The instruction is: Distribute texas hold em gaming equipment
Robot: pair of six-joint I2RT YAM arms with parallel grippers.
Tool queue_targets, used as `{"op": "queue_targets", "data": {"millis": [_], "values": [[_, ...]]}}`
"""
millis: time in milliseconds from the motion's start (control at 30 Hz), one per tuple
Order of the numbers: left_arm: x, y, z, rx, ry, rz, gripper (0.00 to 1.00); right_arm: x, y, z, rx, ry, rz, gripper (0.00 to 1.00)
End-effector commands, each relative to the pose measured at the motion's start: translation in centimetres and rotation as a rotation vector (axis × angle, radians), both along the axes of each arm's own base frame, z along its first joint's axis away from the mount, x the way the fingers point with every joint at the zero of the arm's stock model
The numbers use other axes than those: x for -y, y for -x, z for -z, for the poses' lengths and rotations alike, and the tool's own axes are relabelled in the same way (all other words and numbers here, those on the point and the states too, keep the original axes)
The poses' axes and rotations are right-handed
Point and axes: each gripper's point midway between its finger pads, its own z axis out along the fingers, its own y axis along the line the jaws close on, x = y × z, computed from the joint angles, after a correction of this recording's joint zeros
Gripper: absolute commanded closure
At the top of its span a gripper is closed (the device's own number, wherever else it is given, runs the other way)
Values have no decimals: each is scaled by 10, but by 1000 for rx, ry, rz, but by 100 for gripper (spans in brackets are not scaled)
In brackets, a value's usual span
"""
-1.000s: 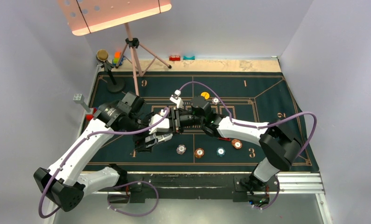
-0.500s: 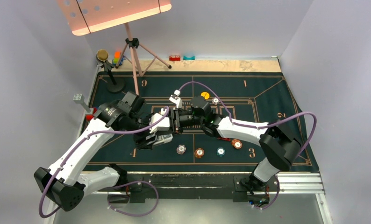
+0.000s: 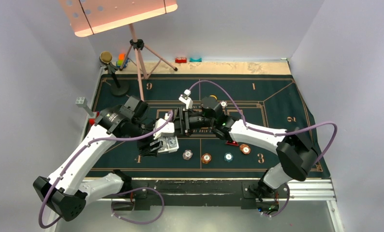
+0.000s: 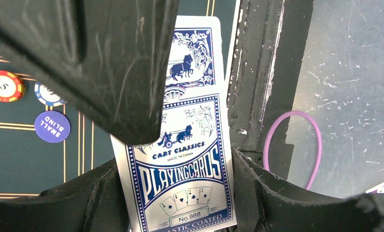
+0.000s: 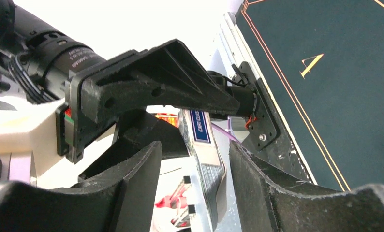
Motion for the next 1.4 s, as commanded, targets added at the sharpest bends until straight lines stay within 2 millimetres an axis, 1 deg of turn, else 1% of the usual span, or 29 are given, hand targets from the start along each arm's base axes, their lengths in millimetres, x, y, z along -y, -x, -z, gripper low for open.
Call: {"op": "queue_targets", "data": {"millis": [0, 133, 300, 400, 567, 600, 633, 700, 867, 967, 1100, 1167, 1267, 1367], "values": [[10, 5, -18, -8, 92, -10, 63, 12, 4, -8, 49, -17, 19, 41], [15, -3, -22, -6, 124, -49, 63, 10, 10, -10, 37, -49, 3, 38], [19, -18, -31, 4, 137, -97, 64, -4, 17, -21, 40, -84, -54, 37], [21, -26, -33, -1, 134, -122, 64, -10, 20, -24, 27, -102, -73, 45], [21, -29, -33, -3, 122, -123, 60, -13, 19, -32, 5, -131, -73, 68], [20, -29, -31, -4, 114, -121, 58, -12, 20, -32, 1, -132, -74, 72], [17, -28, -30, -2, 100, -115, 53, -12, 20, -35, 2, -136, -73, 74], [12, -26, -27, 2, 74, -110, 40, -12, 19, -37, 6, -133, -69, 79], [0, -26, -22, 58, 26, -91, 10, -14, 14, -36, 6, -78, -45, 80], [-3, -28, -22, 95, 11, -82, 1, -15, 12, -32, -17, -50, -34, 81], [-7, -32, -22, 150, -3, -73, 1, -17, 8, -27, -34, -16, -22, 81], [-6, -35, -23, 171, 0, -72, 4, -17, 8, -25, -38, -5, -22, 81], [-5, -37, -20, 175, -10, -64, 11, -18, 8, -27, -39, -9, -26, 81], [-4, -37, -17, 170, -14, -53, 13, -19, 7, -29, -40, -12, -28, 81]]}}
